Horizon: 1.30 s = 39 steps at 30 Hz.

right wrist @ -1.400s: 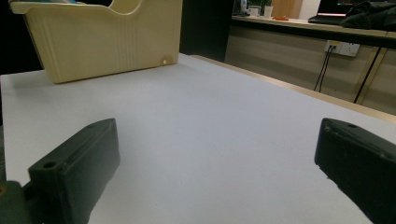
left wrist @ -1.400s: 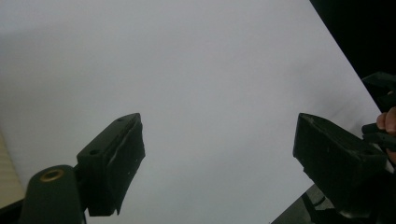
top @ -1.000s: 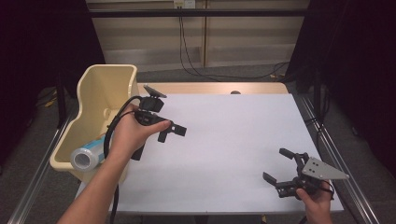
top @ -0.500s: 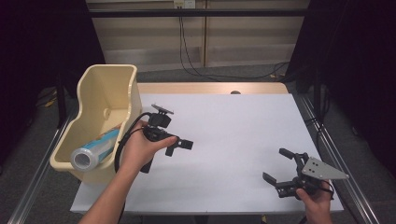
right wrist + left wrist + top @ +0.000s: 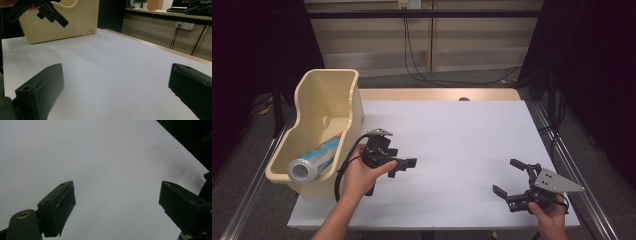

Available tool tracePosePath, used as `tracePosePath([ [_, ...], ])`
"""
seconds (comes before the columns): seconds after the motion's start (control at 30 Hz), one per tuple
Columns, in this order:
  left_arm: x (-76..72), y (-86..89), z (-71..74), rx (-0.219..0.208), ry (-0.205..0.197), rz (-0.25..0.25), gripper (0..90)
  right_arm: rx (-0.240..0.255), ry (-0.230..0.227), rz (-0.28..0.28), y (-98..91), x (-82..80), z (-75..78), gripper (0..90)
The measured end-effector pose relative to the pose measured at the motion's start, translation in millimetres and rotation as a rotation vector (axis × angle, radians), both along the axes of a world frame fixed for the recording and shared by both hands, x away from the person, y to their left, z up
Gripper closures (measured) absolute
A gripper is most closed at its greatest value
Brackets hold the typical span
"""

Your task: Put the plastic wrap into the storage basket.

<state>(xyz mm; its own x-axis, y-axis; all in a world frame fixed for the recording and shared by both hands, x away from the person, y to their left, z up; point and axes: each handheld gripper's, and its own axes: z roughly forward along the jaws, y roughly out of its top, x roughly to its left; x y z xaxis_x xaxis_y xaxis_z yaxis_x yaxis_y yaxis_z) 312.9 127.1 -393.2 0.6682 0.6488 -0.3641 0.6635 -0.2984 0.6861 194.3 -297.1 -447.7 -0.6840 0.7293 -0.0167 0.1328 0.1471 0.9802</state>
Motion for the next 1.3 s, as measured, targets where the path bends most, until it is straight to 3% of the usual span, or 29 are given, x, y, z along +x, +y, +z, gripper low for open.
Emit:
tracePosePath([
  [0.27,-9.9,8.1,-17.8,-0.030,-0.058,0.012,10.9,-0.001,0.002,-0.002,-0.1,0.2,-0.5,0.0],
  [0.57,-19.0,18.3,-30.4,-0.044,-0.157,0.019,7.1,-0.003,0.005,0.001,1.3,0.2,-0.8,0.0],
  [1.07,-32.0,29.6,-43.4,-0.064,-0.301,0.003,3.3,-0.009,0.003,0.003,1.9,0.6,-1.0,0.0],
  [1.3,-36.8,38.5,-44.9,-0.086,-0.373,-0.034,2.5,-0.013,0.005,0.004,2.4,0.7,-1.2,0.0],
])
